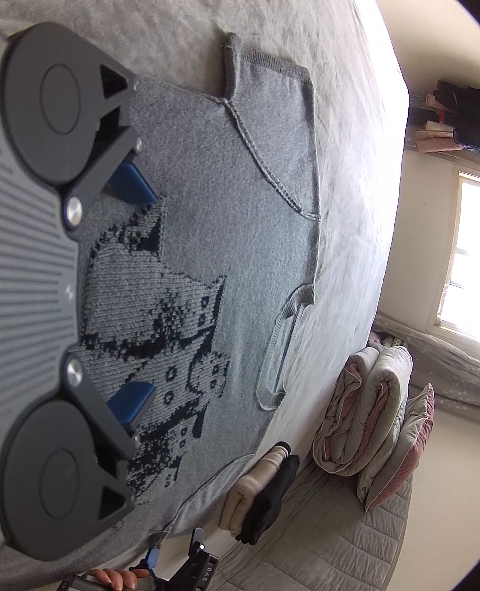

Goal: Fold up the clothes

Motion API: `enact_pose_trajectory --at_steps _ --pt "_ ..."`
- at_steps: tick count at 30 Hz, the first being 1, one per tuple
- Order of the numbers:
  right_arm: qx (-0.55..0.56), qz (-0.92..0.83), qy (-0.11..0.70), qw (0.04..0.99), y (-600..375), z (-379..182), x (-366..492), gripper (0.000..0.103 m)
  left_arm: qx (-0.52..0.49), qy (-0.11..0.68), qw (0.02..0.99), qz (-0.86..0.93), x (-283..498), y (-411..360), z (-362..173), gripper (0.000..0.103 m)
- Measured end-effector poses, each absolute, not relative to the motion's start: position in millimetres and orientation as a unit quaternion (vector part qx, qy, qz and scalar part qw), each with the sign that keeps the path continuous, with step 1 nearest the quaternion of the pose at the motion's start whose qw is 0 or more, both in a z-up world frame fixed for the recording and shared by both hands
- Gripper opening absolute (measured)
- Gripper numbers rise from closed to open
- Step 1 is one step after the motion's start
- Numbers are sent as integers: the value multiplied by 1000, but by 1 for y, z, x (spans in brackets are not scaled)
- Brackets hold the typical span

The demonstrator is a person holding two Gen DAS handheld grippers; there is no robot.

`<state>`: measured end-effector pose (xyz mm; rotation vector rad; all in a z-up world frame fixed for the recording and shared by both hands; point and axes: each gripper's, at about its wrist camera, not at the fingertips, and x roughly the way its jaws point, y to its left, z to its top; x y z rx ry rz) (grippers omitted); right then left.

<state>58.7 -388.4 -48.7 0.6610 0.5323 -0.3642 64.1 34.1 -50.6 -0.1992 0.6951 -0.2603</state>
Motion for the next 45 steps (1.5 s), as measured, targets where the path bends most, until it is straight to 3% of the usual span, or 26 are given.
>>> enact_pose_trajectory --at_steps 5,8,11,14,18,23,24,26,28,29,32,40,43,45 --pt "322 -201 246 892 -386 -47 72 74 -111 343 924 -131 66 38 -50 103" --pt "316 -204 241 895 -382 -48 77 63 -116 344 922 -132 67 40 -50 103" --pt "315 -205 237 896 -382 -48 80 43 -119 345 921 -133 67 41 -50 103" --pt "297 -200 231 905 -378 -42 82 12 -120 346 921 -133 68 41 -50 103" --pt "243 -175 226 927 -363 -28 87 4 -126 347 920 -133 70 44 -50 103" --pt "190 -125 235 945 -335 -6 95 4 -133 348 918 -133 69 46 -49 103" --pt "183 -120 240 946 -332 -3 96 8 -134 348 918 -133 69 46 -49 103" --pt "170 -111 249 947 -326 3 99 22 -139 349 917 -133 70 48 -49 103" --pt "153 -118 251 948 -328 4 99 63 -143 350 916 -133 70 49 -49 103" --pt "146 -126 249 949 -330 4 97 66 -145 351 916 -133 70 50 -49 103" --pt "149 -140 258 944 -346 0 94 66 -150 352 914 -132 70 51 -48 103" --pt "285 -215 288 889 -410 -30 72 66 -151 353 914 -131 72 51 -49 103" --pt "279 -222 305 883 -408 -41 63 55 -149 352 915 -131 72 51 -49 103" --pt "242 -217 312 893 -397 -43 58 54 -145 352 916 -130 72 50 -50 103"
